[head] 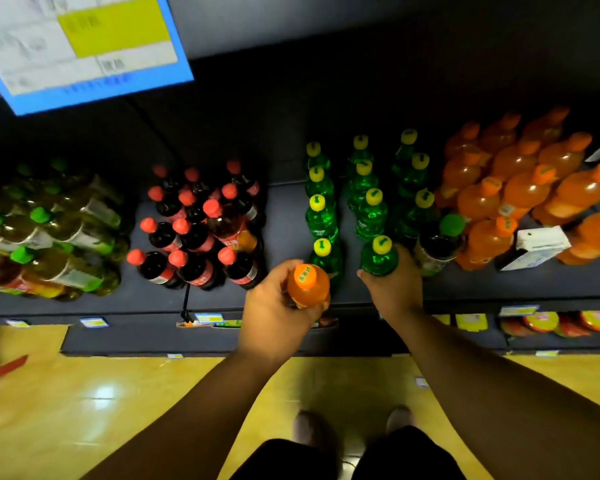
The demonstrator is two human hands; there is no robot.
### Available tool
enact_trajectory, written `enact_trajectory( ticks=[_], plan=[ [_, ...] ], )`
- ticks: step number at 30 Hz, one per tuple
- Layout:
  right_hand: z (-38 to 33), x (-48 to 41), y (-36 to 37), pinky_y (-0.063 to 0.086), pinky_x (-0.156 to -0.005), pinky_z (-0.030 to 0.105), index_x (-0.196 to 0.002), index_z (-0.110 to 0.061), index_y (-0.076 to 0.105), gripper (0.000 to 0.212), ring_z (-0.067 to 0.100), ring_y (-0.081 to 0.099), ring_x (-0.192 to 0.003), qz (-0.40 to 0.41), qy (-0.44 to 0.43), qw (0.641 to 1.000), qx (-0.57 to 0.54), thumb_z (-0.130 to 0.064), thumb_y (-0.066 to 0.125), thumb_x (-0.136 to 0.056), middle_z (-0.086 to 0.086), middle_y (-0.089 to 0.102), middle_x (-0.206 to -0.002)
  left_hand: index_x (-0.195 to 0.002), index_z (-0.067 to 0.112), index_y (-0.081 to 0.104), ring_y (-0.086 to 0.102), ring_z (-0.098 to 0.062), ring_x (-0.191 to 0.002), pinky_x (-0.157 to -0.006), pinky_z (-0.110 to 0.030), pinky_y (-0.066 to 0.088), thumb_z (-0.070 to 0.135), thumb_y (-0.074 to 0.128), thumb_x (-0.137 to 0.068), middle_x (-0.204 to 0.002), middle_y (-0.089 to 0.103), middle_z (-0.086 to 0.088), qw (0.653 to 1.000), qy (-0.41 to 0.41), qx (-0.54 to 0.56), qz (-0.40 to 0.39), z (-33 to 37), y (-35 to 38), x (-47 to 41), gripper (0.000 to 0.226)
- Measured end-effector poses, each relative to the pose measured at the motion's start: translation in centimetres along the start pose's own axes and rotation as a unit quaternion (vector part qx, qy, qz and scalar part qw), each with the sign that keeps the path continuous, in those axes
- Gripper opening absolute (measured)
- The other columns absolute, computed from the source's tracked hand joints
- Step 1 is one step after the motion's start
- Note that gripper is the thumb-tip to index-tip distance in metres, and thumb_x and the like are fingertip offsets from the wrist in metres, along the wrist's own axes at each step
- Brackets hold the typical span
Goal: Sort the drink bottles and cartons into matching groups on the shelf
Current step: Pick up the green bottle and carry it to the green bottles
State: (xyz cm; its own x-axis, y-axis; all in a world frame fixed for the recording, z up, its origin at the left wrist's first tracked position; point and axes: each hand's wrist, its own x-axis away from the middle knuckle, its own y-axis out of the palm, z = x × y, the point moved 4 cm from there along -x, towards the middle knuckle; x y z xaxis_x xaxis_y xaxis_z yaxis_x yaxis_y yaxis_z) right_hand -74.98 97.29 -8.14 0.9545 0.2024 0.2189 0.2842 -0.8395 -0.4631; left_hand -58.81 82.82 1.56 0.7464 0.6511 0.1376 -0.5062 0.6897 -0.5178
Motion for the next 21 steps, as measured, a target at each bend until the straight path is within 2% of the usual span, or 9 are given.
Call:
enact_trajectory(
  ticks=[2,6,10,14,16,18,19,21],
  plan=[
    [0.6,-0.6,0.8,0.05,-0.093,0.039,-0.129,-0.022,0.055,0.07,0.032,0.06,-0.117,0.002,0.006,1.0,0.001,-0.025,0.088,-0.067,0.006,0.066,-0.124,-0.122,0.026,0.063,0.069,0.0,-0.096,-0.082,-0.015,0.056,0.015,0.093,-0.064,-0.105,0.074,0.01,1.0,0.004,-0.01,0.001,-0.4,-0.1,0.0,0.066],
    [0.7,-1.1,1.8,0.041,-0.089,0.029,-0.132,-0.02,0.054,0.07,0.031,0.058,-0.12,0.006,-0.006,1.0,-0.007,-0.022,0.086,-0.071,0.007,0.065,-0.127,-0.122,0.026,0.063,0.07,-0.002,-0.095,-0.086,-0.03,0.06,0.014,0.092,-0.064,-0.104,0.075,0.009,1.0,-0.012,0.001,0.004,-1.6,-0.6,0.4,0.066],
    [0.5,-1.5,2.0,0.044,-0.094,0.035,-0.134,-0.018,0.051,0.071,0.034,0.056,-0.122,0.005,-0.015,1.0,0.003,-0.023,0.086,-0.072,0.009,0.063,-0.13,-0.114,0.037,0.062,0.068,0.002,-0.093,-0.086,-0.028,0.059,0.013,0.092,-0.065,-0.1,0.074,0.013,1.0,-0.016,-0.014,0.007,-2.0,-1.2,0.7,0.062],
    [0.5,-1.6,1.6,0.047,-0.095,0.04,-0.136,-0.014,0.049,0.08,0.036,0.057,-0.122,-0.017,0.009,0.999,0.029,-0.026,0.089,-0.068,0.013,0.062,-0.131,-0.119,0.03,0.064,0.069,-0.002,-0.095,-0.088,-0.036,0.059,0.015,0.091,-0.064,-0.102,0.075,0.013,0.999,-0.029,-0.015,0.009,-2.5,-1.8,0.7,0.063],
    [0.9,-0.9,1.0,0.05,-0.09,0.038,-0.13,-0.014,0.054,0.073,0.037,0.061,-0.116,-0.028,0.015,0.998,0.046,-0.027,0.089,-0.067,0.013,0.065,-0.125,-0.117,0.029,0.064,0.071,-0.005,-0.094,-0.088,-0.04,0.059,0.012,0.091,-0.063,-0.099,0.075,0.012,0.999,-0.036,-0.008,0.012,-2.5,-2.3,0.9,0.062],
    [1.2,0.7,0.1,0.046,-0.08,0.031,-0.12,-0.017,0.06,0.059,0.034,0.065,-0.108,-0.035,0.021,0.997,0.058,-0.027,0.086,-0.069,0.01,0.07,-0.114,-0.115,0.029,0.065,0.071,-0.007,-0.092,-0.088,-0.041,0.059,0.011,0.091,-0.063,-0.098,0.076,0.01,0.999,-0.04,-0.001,0.011,-1.9,-2.9,1.2,0.061],
    [1.0,1.9,-0.4,0.045,-0.08,0.03,-0.12,-0.019,0.061,0.054,0.032,0.065,-0.107,-0.042,0.023,0.997,0.058,-0.026,0.085,-0.071,0.008,0.07,-0.112,-0.114,0.03,0.065,0.071,-0.006,-0.092,-0.087,-0.04,0.059,0.011,0.091,-0.063,-0.097,0.076,0.01,0.999,-0.039,0.002,0.008,-1.5,-3.3,1.4,0.06],
    [1.0,4.4,-1.4,0.049,-0.089,0.034,-0.127,-0.02,0.057,0.058,0.029,0.063,-0.112,-0.051,0.025,0.997,0.043,-0.023,0.084,-0.076,0.005,0.068,-0.12,-0.113,0.032,0.065,0.071,-0.004,-0.09,-0.086,-0.039,0.06,0.014,0.092,-0.062,-0.096,0.076,0.011,0.999,-0.037,-0.004,0.005,-0.8,-4.1,1.9,0.06]
  ],
)
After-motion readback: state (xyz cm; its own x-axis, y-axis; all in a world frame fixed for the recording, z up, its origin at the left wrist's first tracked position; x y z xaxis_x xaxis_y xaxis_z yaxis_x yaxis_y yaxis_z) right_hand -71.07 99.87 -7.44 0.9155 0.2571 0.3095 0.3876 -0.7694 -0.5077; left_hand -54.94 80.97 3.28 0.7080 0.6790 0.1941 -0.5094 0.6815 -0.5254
